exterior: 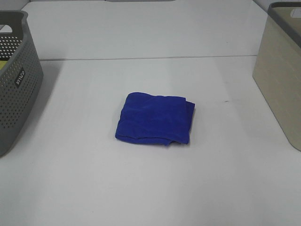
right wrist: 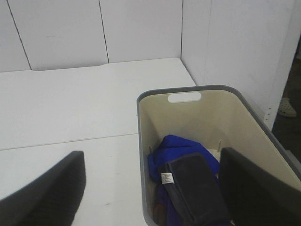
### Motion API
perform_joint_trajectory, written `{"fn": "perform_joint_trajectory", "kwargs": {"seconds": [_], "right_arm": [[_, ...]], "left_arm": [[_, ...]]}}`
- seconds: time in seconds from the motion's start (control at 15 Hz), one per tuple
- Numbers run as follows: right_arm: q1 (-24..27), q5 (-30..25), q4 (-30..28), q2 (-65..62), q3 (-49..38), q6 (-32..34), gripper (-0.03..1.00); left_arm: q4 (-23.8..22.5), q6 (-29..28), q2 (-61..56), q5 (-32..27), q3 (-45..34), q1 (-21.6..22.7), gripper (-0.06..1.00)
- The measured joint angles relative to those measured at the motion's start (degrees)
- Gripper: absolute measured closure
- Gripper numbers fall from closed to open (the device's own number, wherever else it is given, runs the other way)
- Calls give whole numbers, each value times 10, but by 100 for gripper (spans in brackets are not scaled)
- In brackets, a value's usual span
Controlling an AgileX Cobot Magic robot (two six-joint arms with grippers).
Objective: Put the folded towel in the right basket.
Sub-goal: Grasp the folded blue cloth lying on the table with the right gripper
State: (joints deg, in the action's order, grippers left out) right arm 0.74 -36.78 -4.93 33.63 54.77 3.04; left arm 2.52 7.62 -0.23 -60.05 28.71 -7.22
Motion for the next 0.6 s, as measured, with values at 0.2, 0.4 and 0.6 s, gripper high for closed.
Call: {"fn": "perform_joint_trajectory", "kwargs": {"seconds": [0.2,0.4,0.6], "right_arm": [[0,7,49,139,90,-46,20],[0,7,154,268,192,-147,20],[0,3,251,358,252,-214,20]], "left_arm": [[0,0,0,0,0,0,-4],[0,0,0,0,0,0,-4],[0,0,0,0,0,0,-4]]}}
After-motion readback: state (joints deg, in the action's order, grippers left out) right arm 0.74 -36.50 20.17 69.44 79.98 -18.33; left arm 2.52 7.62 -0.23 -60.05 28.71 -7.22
